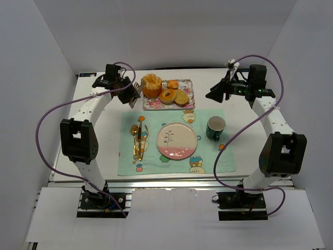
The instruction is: Place the bread
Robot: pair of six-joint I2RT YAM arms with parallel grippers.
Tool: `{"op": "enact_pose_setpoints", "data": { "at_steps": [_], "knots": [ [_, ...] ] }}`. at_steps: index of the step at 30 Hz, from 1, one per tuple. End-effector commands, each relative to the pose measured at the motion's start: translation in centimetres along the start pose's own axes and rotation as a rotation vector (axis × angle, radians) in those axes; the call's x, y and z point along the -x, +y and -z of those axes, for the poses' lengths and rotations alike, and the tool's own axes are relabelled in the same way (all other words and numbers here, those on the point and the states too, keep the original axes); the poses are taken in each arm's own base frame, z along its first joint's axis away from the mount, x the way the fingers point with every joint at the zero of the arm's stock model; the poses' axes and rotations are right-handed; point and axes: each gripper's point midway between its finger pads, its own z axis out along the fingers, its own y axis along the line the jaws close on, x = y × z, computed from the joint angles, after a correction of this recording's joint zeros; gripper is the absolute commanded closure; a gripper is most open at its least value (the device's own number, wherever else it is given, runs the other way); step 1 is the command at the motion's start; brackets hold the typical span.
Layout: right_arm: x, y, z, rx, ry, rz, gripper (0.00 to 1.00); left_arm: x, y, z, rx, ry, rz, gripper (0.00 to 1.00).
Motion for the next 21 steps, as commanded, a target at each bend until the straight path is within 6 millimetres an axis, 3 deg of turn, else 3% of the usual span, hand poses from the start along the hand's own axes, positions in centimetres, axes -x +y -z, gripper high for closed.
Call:
{"op": "enact_pose_setpoints", "data": {
  "at_steps": [1,3,14,21],
  "knots": [
    [1.4,0.8,0.4,0.017,-0.033,0.046,0.36,1.1,-1.2,0.7,-0.031,-0.011,-0.012,0.49],
    [1.3,0.0,1.3,-0.012,-0.04,0.041,0.36,1.1,-1.4,0.6,-0.034,-0.003,-0.018,0.49],
    [1.0,0.0,1.4,-0.011,-0.038,0.035,0.36,2.1,-3.1,1.8,-0.094,-0.039,-0.002,0.49],
    [1.1,0.1,1.3,-0.004,-0.039,0.032,0.36,2.3,-3.1,2.2,-0.084,-0.048,0.006,0.49]
  ]
}}
